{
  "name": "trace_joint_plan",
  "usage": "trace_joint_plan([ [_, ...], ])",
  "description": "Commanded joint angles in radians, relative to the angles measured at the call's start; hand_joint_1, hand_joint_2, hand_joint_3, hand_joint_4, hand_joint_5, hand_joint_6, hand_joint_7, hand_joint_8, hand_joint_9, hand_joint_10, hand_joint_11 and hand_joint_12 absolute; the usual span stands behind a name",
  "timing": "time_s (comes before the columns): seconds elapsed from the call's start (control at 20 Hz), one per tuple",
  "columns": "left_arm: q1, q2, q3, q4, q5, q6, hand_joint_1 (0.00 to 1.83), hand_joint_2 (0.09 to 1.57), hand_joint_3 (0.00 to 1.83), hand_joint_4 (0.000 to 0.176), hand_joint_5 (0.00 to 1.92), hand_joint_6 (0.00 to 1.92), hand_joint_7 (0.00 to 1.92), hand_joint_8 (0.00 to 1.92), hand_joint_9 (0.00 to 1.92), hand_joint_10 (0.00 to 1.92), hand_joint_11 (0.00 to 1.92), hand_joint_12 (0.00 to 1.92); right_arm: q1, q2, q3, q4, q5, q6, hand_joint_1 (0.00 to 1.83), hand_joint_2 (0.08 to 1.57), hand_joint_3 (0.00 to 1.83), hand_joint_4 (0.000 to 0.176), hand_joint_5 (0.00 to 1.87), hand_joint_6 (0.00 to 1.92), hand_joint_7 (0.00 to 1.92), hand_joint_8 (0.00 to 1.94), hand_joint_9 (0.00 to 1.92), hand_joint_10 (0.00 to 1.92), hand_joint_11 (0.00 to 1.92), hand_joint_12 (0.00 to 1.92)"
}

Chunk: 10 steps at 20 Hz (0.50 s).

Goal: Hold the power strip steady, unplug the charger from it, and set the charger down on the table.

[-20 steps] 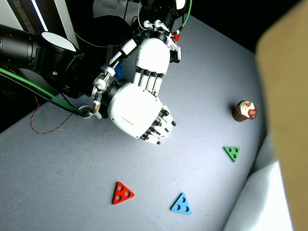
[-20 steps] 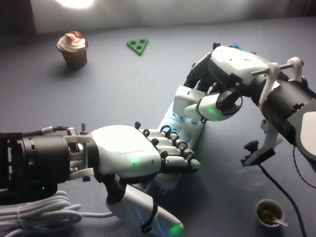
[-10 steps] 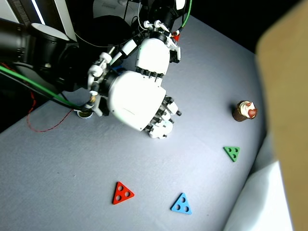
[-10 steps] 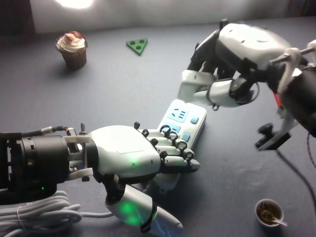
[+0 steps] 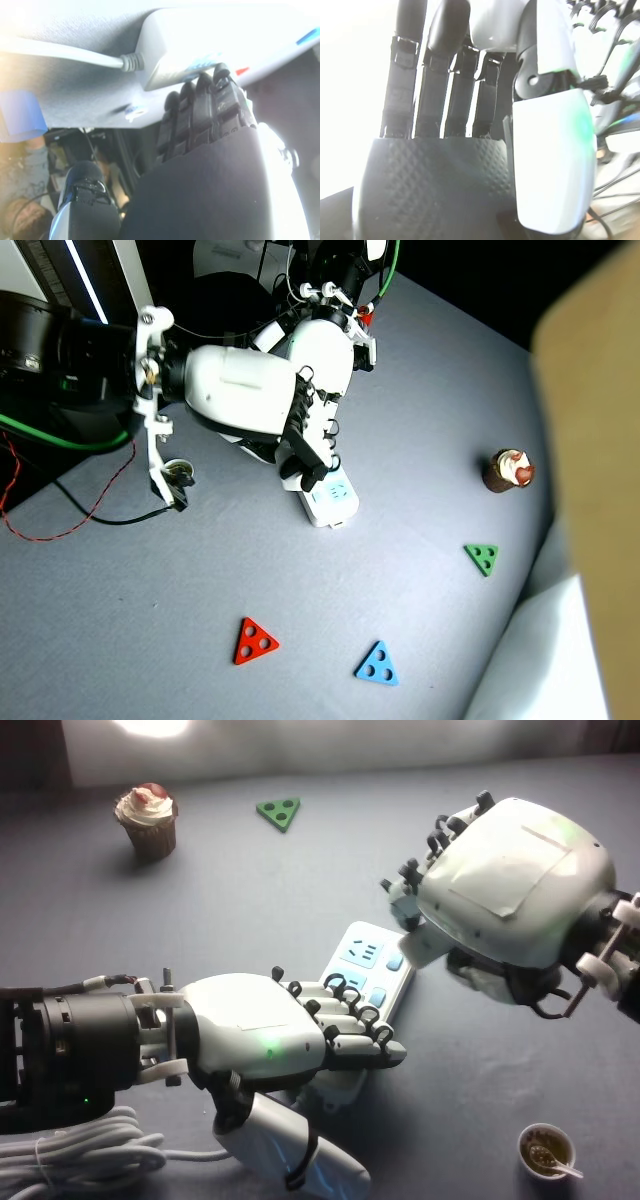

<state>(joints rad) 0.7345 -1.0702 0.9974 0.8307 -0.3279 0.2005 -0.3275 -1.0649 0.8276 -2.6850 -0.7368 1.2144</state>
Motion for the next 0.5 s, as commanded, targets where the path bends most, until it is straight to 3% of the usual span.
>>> trace_joint_plan([
  [0.0, -0.005, -0.007, 0.002, -0.015, -0.04, -0.009, 0.01, 1.05, 0.0, 0.0, 0.11, 0.0, 0.11, 0.0, 0.1, 0.0, 0.08, 0.02, 0.009, 0.012, 0.001, -0.073, -0.091, -0.032, 1.38, 1.04, 0.0, 0.0, 1.05, 0.8, 1.19, 0.54, 1.11, 0.92, 0.82, 0.88],
  [0.05, -0.006, -0.006, 0.002, -0.016, -0.04, -0.009, 0.01, 1.05, 0.0, 0.0, 0.1, 0.0, 0.11, 0.0, 0.1, 0.0, 0.08, 0.01, 0.009, 0.012, 0.007, -0.084, -0.065, -0.063, 1.27, 1.06, 0.0, 0.009, 1.06, 0.84, 1.17, 0.63, 1.1, 0.45, 0.81, 0.87],
  [0.1, -0.007, -0.006, 0.003, -0.016, -0.04, -0.009, 0.0, 1.05, 0.0, 0.0, 0.1, 0.0, 0.11, 0.0, 0.1, 0.0, 0.07, 0.01, 0.009, 0.012, 0.013, -0.094, -0.037, -0.092, 1.36, 1.05, 0.0, 0.0, 1.06, 0.83, 1.18, 0.54, 1.09, 0.86, 0.8, 0.88],
  [0.15, -0.007, -0.006, 0.003, -0.015, -0.04, -0.009, 0.0, 1.05, 0.0, 0.0, 0.1, 0.0, 0.11, 0.0, 0.1, 0.0, 0.07, 0.01, 0.009, 0.012, 0.015, -0.099, -0.014, -0.112, 1.38, 1.04, 0.0, 0.0, 1.06, 0.81, 1.18, 0.53, 1.08, 0.95, 0.8, 0.89],
  [0.4, -0.009, -0.004, 0.004, -0.016, -0.04, -0.009, 0.0, 1.05, 0.0, 0.0, 0.1, 0.0, 0.11, 0.0, 0.09, 0.0, 0.07, 0.01, 0.009, 0.011, 0.028, -0.113, 0.176, -0.218, 1.38, 1.05, 0.0, 0.0, 1.04, 0.84, 1.15, 0.58, 1.08, 0.99, 0.79, 0.92],
  [0.45, -0.01, -0.003, 0.004, -0.016, -0.04, -0.009, 0.0, 1.05, 0.0, 0.0, 0.1, 0.0, 0.11, 0.0, 0.09, 0.0, 0.07, 0.01, 0.009, 0.011, 0.034, -0.113, 0.19, -0.231, 1.26, 1.07, 0.0, 0.008, 1.03, 0.9, 1.13, 0.7, 1.08, 0.47, 0.79, 0.9],
])
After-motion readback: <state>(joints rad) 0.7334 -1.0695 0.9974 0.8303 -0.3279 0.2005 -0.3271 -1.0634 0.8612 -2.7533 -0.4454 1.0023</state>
